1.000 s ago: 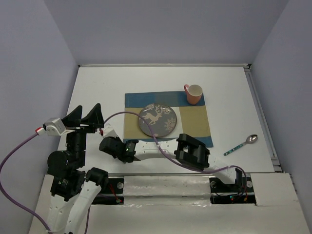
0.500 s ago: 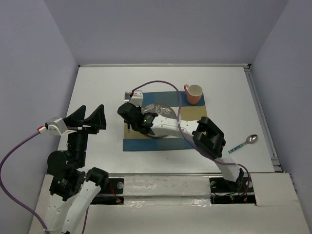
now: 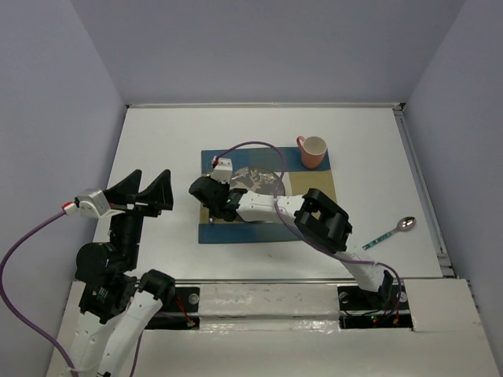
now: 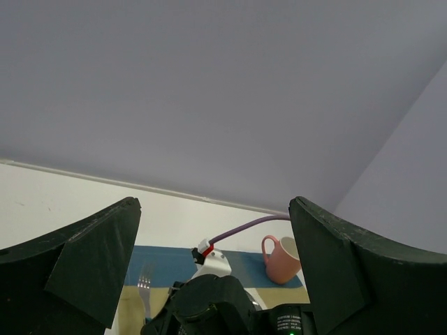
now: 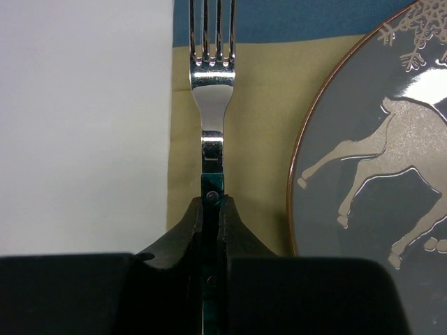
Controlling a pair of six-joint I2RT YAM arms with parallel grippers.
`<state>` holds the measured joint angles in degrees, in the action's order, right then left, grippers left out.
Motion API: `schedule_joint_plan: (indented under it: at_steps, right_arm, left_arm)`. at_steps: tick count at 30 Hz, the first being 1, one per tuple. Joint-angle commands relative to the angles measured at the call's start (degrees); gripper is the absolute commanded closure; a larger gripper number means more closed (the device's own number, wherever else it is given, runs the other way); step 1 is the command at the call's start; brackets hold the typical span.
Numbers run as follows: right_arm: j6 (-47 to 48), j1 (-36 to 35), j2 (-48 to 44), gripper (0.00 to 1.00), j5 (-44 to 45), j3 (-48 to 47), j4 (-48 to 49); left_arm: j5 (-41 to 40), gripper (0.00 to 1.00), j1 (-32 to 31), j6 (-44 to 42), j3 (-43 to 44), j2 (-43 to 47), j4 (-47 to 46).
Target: Set the dinner table for one person
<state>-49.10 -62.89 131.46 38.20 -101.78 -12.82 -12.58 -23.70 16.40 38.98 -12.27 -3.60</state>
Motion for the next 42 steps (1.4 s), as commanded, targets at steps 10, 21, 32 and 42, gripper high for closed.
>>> schedule_joint_plan:
  at_steps: [10,21,32,42]
  right_arm:
    - [-0.5,1.0,3.8,1.00,-0.1,-4.7,-0.8]
    - [0.2,1.0,6.0,0.77,-2.4,-7.2,-1.9]
    - [-1.7,1.0,3.7,0.78,-1.7,-4.6,-2.9]
    - [-0.5,0.5,-0.8,0.63,0.6,-4.4,-3.3]
  left_arm:
    - [0.5,0.01,-0.4,0.1,0.0,0.1,-2.6]
    - [0.6,0.01,-0.4,0.1,0.0,0.2,-2.6]
    - [0.8,0.01,-0.4,0.3,-0.1,0.4,-2.5]
    - [1.0,0.01,-0.4,0.5,-0.1,0.4,-2.5]
